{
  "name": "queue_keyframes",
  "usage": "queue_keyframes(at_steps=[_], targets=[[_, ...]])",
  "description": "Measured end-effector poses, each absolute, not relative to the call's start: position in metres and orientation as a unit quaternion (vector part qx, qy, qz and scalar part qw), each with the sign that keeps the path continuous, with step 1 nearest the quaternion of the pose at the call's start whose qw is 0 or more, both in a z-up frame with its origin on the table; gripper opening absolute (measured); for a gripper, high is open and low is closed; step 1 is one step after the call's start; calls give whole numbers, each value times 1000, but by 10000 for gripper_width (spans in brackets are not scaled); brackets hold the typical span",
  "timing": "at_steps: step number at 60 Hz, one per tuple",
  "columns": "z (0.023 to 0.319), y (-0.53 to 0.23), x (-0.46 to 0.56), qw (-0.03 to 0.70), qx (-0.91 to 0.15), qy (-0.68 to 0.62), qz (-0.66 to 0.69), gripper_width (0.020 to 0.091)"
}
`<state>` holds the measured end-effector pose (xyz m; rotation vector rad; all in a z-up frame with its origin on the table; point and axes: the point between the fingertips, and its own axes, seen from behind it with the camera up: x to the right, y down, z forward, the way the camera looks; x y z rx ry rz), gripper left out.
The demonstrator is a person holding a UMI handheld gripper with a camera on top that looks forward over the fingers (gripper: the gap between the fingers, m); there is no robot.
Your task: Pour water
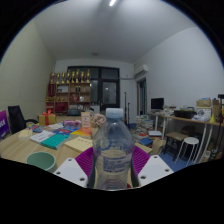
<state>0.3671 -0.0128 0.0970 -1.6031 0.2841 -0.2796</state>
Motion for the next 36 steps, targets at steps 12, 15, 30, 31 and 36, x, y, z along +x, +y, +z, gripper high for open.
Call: queue_keyframes(at_steps=[12,15,30,31,36], targets=[[96,-10,368,656,-731,139,-129,658],[87,-17,365,630,-753,143,-127,738],[108,-92,320,591,-785,143,-117,850],[112,-100,316,591,-785,145,-118,850],[131,-140,299,590,-783,157,-121,855]])
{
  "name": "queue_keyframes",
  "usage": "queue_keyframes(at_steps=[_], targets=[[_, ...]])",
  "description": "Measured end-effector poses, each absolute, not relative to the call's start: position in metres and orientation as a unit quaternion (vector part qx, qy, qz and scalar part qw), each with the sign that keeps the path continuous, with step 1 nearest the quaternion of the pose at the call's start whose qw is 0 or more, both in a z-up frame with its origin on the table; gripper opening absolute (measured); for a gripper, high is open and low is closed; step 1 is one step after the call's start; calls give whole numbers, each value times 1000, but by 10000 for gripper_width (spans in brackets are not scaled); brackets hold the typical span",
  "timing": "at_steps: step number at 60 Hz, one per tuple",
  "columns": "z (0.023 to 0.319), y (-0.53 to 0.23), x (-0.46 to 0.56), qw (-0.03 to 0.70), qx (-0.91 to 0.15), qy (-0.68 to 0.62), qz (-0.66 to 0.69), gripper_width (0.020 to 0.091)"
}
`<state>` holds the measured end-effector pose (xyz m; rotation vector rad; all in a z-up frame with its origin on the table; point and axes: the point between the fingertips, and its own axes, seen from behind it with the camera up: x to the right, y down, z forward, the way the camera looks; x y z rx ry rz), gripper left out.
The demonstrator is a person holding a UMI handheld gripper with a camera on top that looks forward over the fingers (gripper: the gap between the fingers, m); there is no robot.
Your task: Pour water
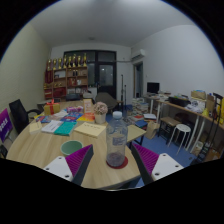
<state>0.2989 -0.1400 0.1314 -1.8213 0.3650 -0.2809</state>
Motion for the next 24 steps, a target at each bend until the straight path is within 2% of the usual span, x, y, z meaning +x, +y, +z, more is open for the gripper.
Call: queue_keyframes(at_steps=[12,24], targets=[[197,-216,223,592,-775,181,-126,838],[233,-288,148,571,-792,161,-143,836]])
